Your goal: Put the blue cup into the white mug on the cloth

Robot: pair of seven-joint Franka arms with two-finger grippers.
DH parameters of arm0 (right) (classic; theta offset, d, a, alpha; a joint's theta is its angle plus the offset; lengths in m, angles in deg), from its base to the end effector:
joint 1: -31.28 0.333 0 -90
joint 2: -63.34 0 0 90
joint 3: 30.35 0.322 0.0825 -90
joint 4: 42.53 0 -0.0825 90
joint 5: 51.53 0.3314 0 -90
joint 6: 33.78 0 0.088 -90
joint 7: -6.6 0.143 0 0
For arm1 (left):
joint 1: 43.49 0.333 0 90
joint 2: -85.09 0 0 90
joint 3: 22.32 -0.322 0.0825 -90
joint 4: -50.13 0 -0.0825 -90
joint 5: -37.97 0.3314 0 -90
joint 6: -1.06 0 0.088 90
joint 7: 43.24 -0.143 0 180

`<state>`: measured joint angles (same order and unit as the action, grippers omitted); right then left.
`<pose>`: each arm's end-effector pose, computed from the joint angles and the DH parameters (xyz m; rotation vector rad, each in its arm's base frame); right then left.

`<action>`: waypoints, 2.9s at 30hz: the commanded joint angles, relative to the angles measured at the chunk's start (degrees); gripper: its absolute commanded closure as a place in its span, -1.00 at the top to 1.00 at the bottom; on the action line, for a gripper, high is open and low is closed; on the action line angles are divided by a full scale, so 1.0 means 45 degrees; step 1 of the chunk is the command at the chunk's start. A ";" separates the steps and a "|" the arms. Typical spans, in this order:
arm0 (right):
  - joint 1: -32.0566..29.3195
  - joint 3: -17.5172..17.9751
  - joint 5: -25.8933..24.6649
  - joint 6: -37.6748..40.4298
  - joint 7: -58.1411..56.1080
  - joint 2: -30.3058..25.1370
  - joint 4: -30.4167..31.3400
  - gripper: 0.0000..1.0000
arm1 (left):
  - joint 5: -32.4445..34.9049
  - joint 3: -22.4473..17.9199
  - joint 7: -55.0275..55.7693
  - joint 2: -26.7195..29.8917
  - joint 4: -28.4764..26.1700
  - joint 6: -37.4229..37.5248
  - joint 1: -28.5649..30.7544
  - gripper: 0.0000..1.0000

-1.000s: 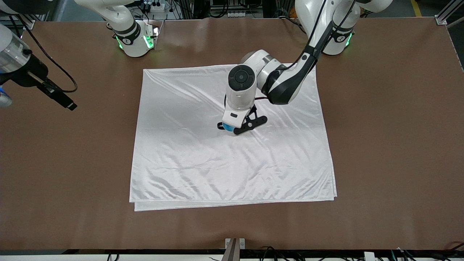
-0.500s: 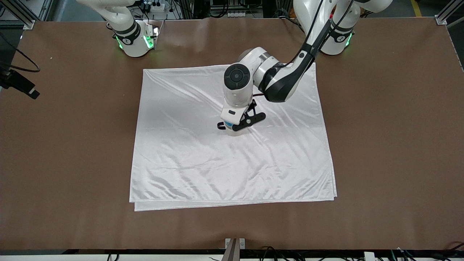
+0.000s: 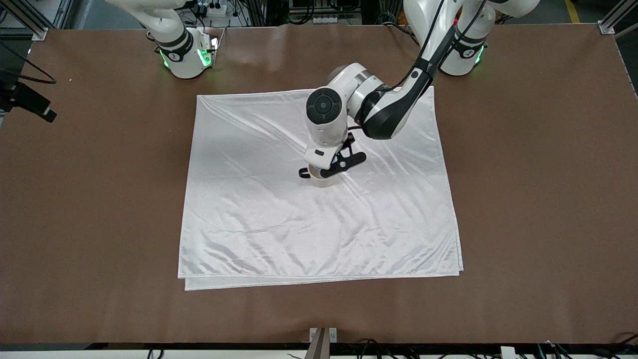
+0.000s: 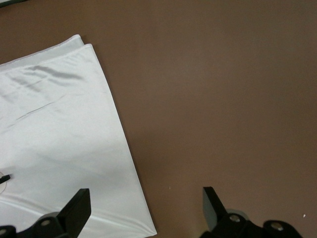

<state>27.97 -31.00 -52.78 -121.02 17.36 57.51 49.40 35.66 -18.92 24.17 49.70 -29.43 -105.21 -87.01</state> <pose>0.4639 -0.0356 0.6254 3.0960 -0.4018 0.0329 0.4488 -0.4763 0.3289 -2.9921 -0.5757 0.2181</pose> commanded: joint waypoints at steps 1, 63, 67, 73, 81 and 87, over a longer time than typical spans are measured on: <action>-0.0104 0.0047 -0.0211 0.0208 -0.0360 0.0553 -0.0469 1.00 | -0.0288 -0.0053 0.0040 -0.0104 0.0063 -0.0484 0.0002 -1.00; -0.0202 0.0027 -0.0094 0.0149 -0.1845 0.1238 -0.1251 1.00 | 0.0415 -0.0170 0.0040 0.0148 0.0043 -0.1111 0.0528 1.00; -0.0202 0.0027 -0.0094 0.0130 -0.1845 0.1238 -0.1251 1.00 | 0.0434 -0.0170 -0.0193 0.0832 0.0024 -0.0819 0.1289 1.00; -0.0202 0.0027 -0.0074 0.0129 -0.1845 0.1238 -0.1251 1.00 | 0.0434 -0.0170 -0.2203 0.1555 0.0024 0.0216 0.2695 1.00; -0.0202 0.0027 -0.0094 0.0051 -0.1845 0.1238 -0.1231 1.00 | 0.0415 -0.0151 -0.4859 0.2297 0.0004 0.1057 0.4492 1.00; -0.0202 0.0008 -0.0094 0.0032 -0.1845 0.1238 -0.1231 1.00 | 0.0317 -0.0112 -0.6988 0.2630 -0.0015 0.1565 0.5898 1.00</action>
<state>27.76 -31.23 -53.26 -121.18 9.92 62.27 45.43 36.69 -20.28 -0.75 59.32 -28.23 -100.23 -64.67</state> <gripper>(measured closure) 0.000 0.000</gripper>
